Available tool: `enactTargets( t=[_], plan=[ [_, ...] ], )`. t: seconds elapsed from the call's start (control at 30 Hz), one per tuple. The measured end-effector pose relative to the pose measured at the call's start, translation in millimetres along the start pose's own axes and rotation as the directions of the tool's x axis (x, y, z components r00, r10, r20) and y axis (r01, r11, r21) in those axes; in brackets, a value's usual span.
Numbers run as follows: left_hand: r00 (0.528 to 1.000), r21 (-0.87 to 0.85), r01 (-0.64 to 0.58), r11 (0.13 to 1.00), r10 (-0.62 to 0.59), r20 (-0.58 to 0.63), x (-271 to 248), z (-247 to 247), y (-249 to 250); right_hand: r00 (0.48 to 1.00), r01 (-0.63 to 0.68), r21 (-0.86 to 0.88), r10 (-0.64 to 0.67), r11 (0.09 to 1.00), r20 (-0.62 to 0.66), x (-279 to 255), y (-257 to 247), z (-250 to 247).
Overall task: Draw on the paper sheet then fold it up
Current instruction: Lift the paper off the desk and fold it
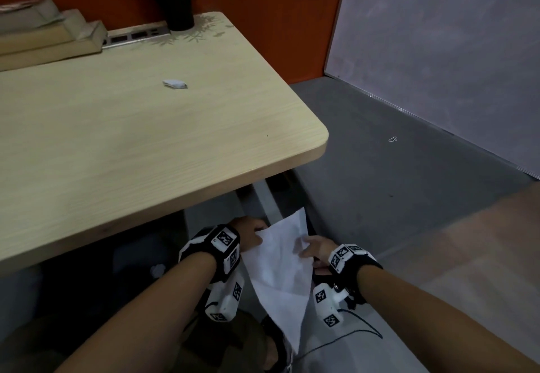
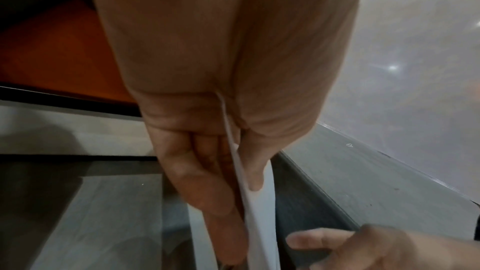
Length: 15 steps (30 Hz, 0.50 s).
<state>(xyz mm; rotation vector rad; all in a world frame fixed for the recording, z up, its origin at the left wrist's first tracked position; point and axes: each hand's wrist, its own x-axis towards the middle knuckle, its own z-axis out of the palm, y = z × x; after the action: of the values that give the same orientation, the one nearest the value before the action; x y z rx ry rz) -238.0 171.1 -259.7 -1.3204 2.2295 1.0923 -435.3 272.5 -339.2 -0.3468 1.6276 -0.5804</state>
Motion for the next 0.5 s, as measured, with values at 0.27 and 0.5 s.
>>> enactTargets(
  t=[0.27,0.5],
  plan=[
    [0.998,-0.153,0.021,0.988,-0.013,0.054,1,11,1,0.801,0.08,0.053,-0.096,0.995,0.591,-30,-8,11],
    [0.993,-0.213,0.041,0.976,-0.015,0.12,-3,10,3,0.954,0.085,-0.006,-0.079,0.996,0.288,-9,5,7]
  ],
)
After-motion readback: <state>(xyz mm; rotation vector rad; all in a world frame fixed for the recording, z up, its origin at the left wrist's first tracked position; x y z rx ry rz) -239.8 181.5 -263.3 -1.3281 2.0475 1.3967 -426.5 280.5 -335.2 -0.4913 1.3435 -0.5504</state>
